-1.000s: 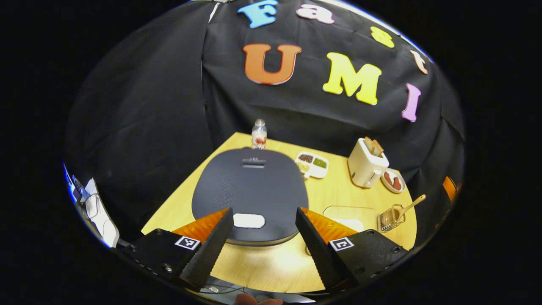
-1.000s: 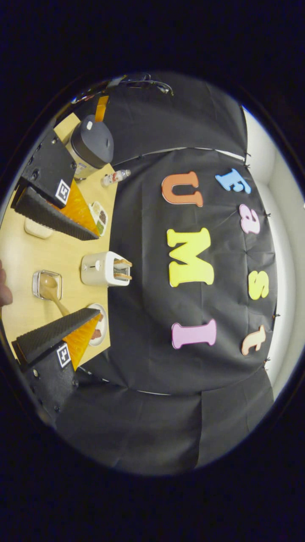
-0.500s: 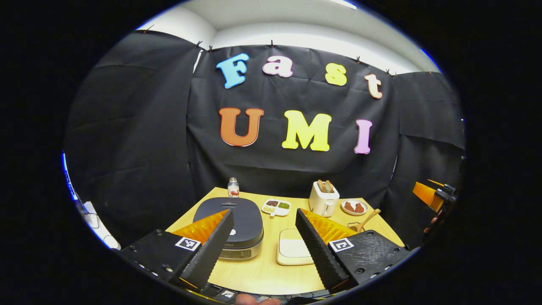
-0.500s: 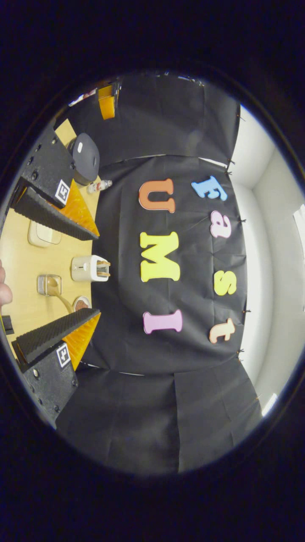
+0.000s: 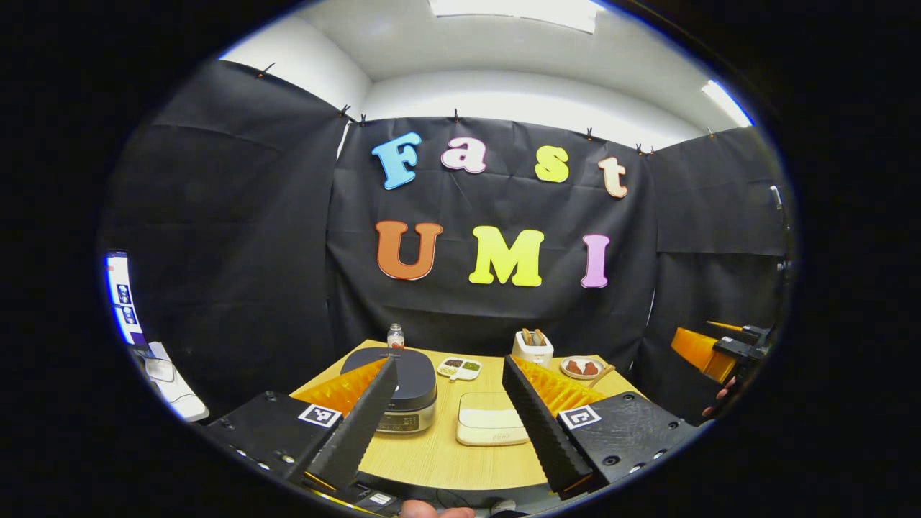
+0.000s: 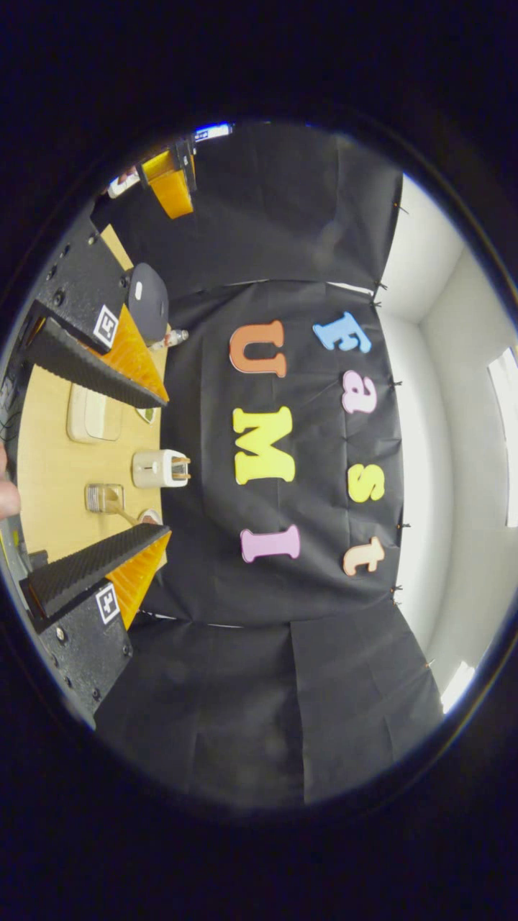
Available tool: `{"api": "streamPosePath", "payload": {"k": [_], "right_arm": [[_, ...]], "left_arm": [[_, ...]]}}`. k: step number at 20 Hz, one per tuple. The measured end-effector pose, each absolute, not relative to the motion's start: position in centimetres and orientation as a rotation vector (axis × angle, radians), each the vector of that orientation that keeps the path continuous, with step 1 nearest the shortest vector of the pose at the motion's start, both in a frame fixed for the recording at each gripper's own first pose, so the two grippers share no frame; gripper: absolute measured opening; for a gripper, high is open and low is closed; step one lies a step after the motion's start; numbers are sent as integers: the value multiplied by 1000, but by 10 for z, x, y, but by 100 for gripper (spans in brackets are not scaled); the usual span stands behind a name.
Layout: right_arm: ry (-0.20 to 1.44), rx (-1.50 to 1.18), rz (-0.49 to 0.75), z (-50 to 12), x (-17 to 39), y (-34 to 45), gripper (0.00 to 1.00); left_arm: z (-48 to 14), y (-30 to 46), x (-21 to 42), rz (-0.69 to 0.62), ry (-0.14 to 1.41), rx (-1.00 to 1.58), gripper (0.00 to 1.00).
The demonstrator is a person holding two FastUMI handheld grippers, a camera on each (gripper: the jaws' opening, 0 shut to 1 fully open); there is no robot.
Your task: Close the left gripper, press the button to open the rice cooker; take a wooden spoon from the chopstick holder with the right hand, scoop a spoonful of rice and pour it into the rice cooker, then put the wooden spoon back into the chopstick holder.
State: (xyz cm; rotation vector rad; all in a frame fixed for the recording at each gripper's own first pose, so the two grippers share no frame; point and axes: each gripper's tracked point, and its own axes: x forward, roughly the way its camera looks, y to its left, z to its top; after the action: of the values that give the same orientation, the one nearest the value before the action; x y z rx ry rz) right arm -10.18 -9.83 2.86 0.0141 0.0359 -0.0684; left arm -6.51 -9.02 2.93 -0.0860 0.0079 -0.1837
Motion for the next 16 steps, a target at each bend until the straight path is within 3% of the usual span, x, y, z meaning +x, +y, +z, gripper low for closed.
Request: {"api": "streamPosePath", "payload": {"k": [16], "right_arm": [[23,-6,-69,31,-104,-92,100]], "left_arm": [[35,-92,-82,-167,-31,-80,94]]}}
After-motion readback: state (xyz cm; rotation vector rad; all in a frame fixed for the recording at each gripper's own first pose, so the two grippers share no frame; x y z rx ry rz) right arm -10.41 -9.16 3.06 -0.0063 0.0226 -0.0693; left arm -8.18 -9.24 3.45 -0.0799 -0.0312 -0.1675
